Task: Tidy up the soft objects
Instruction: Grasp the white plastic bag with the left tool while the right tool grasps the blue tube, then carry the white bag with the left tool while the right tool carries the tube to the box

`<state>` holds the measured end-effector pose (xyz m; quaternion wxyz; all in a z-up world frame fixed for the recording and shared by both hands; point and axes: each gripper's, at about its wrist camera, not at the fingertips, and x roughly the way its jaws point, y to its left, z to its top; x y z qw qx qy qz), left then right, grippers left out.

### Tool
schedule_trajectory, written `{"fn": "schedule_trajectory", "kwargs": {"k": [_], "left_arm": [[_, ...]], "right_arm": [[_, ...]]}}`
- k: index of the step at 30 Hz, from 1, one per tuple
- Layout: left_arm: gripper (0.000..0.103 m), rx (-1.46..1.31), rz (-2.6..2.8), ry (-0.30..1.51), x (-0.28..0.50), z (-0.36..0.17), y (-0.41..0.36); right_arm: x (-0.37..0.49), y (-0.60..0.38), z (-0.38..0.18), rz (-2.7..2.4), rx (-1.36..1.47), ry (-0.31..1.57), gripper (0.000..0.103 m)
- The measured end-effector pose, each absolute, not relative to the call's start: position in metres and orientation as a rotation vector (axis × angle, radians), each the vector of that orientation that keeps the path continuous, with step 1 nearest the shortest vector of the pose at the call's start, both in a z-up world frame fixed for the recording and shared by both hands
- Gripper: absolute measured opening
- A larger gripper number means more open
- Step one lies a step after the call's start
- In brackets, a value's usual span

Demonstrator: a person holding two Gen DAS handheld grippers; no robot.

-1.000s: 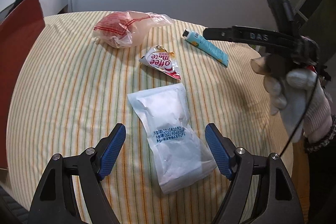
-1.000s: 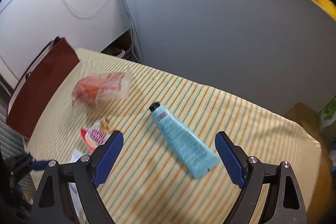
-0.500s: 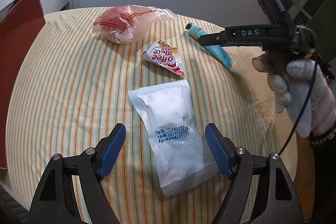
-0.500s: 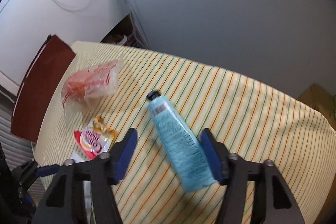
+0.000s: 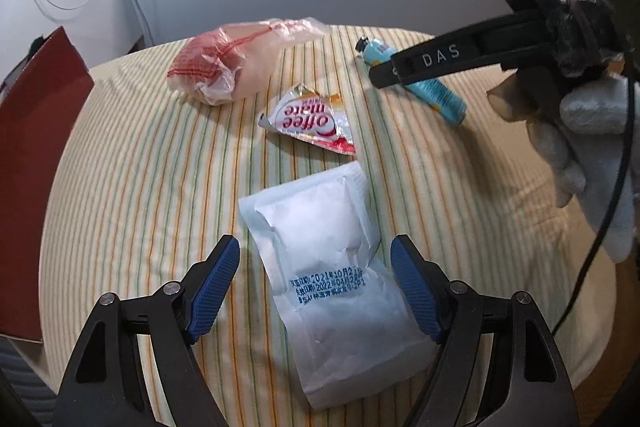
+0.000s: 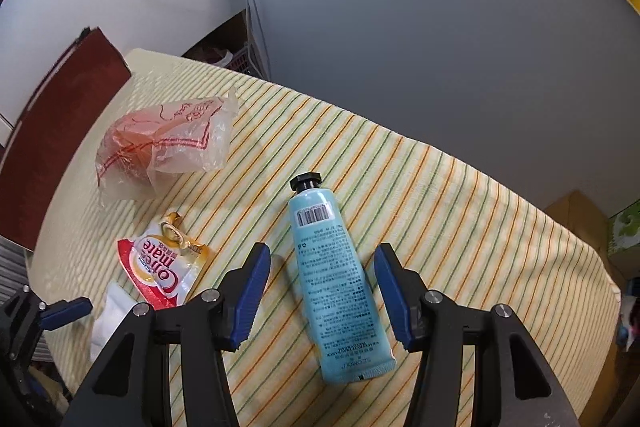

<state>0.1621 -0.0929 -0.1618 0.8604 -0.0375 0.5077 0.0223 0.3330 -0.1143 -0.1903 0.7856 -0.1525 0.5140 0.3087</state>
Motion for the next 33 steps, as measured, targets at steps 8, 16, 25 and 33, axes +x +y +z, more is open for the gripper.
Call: {"fn": "schedule_trajectory", "kwargs": {"k": [8, 16, 25, 33], "left_arm": [[0.07, -0.058, 0.036, 1.029, 0.152, -0.17, -0.094], [0.051, -0.087, 0.003, 1.011, 0.138, -0.165, -0.078], [0.04, -0.118, -0.02, 0.985, 0.132, -0.157, -0.066], [0.039, -0.133, -0.044, 0.976, 0.13, -0.158, -0.064]], "right_arm": [[0.327, -0.115, -0.192, 0.644, -0.351, 1.105, 0.03], [0.318, -0.134, -0.19, 0.622, -0.274, 1.11, 0.029], [0.298, -0.161, -0.186, 0.599, -0.207, 1.104, 0.029], [0.288, -0.175, -0.183, 0.566, -0.187, 1.093, 0.028]]}}
